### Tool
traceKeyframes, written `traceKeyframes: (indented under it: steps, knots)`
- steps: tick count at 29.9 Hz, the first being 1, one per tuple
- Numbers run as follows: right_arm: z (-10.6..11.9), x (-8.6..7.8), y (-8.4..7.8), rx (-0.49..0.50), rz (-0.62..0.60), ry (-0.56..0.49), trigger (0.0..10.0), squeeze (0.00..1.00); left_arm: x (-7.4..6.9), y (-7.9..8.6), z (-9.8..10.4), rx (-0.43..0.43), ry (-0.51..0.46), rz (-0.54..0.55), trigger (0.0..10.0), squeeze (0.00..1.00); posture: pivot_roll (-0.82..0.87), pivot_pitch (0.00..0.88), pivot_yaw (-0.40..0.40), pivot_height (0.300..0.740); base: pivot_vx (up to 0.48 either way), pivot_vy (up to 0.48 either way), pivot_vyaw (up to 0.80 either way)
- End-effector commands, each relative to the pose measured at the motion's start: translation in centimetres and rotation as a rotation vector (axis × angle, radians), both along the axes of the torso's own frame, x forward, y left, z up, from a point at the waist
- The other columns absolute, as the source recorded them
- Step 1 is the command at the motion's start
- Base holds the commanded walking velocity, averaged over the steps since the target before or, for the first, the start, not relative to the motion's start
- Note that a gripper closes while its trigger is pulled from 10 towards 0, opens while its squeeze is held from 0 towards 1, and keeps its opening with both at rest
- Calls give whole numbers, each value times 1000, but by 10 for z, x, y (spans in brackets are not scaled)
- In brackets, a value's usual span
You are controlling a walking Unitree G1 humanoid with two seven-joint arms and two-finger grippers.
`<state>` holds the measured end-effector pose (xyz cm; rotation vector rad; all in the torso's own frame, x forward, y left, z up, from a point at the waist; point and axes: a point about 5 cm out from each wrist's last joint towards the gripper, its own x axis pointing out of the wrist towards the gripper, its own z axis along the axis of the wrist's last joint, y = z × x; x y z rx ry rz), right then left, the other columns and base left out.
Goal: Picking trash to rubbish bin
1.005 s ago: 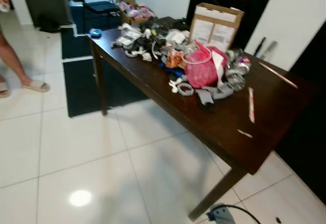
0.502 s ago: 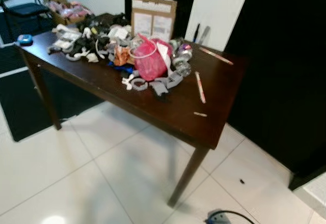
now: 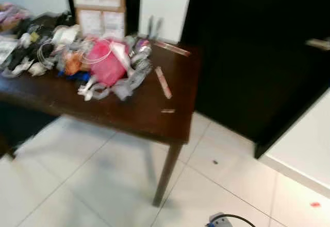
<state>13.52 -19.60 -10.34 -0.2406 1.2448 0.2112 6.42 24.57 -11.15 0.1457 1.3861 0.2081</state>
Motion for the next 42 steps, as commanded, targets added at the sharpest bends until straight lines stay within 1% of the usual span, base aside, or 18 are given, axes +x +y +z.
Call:
traceKeyframes:
  steps: [1, 3, 5, 9, 11, 14, 18, 23, 26, 30, 35, 39, 41, 42]
  knots:
    - [0, -1, -4, -11, -2, 5, 10000, 0, 0, -1, 0, -4, -3, 2, 10000, 0, 131, 74, -60, 740, 0, 0, -788]
    - [0, -2, -4, -13, -1, 5, 10000, 0, -2, 1, 0, -2, 0, 4, 10000, 0, 132, 76, -61, 740, 0, 0, -788]
    - [0, -2, -5, -14, -18, 1, 10000, 0, -2, 3, 0, 0, 0, 7, 10000, 0, 132, 77, -62, 740, 0, 0, 0]
    - [0, -2, -5, -10, -16, -3, 10000, 0, -2, 6, 1, 3, -3, 13, 10000, 0, 133, 76, -61, 740, 0, 0, 0]
    - [0, -3, -5, -10, -15, -2, 10000, 0, 0, 5, 1, 1, -2, 4, 10000, 0, 133, 77, -59, 740, 0, 0, 0]
    - [0, -4, -5, -10, -14, 0, 10000, 0, 6, -3, 0, -7, -3, -13, 10000, 0, 131, 80, -57, 740, 0, 165, 0]
    - [-1, -5, -4, -8, -13, 5, 10000, 0, 10, -10, -1, -14, -6, -23, 10000, 0, 131, 75, -58, 740, 0, 360, 0]
    - [-1, -6, -4, -7, -15, 6, 10000, 0, 12, -13, -1, -17, -10, -25, 10000, 0, 129, 74, -59, 740, 0, 442, 0]
    - [-1, -5, -4, -6, -16, 4, 10000, 0, 9, -8, -1, -14, -8, -23, 10000, 0, 127, 76, -61, 740, 0, 451, 0]
    - [-1, -5, -4, -5, -16, 0, 10000, 0, 0, 4, 1, -3, 2, -15, 10000, 0, 125, 77, -64, 740, 0, 449, 0]
    - [-1, -4, -4, -5, -15, 0, 10000, 0, -4, 7, 2, -3, 7, -12, 10000, 0, 126, 79, -65, 740, 0, 448, 0]
    - [-1, -5, -5, -5, -12, 2, 10000, 0, -1, 2, 0, -9, 4, -13, 10000, 0, 129, 82, -65, 740, 0, 452, 0]
    - [-1, -5, -5, -4, -11, 3, 10000, 0, 3, -6, -1, -17, 1, -15, 10000, 0, 128, 82, -63, 740, 0, 450, 0]
    - [-1, -5, -5, -4, -11, 3, 10000, 0, 3, -6, -1, -17, 1, -15, 10000, 0, 128, 82, -63, 740, 0, 450, 0]
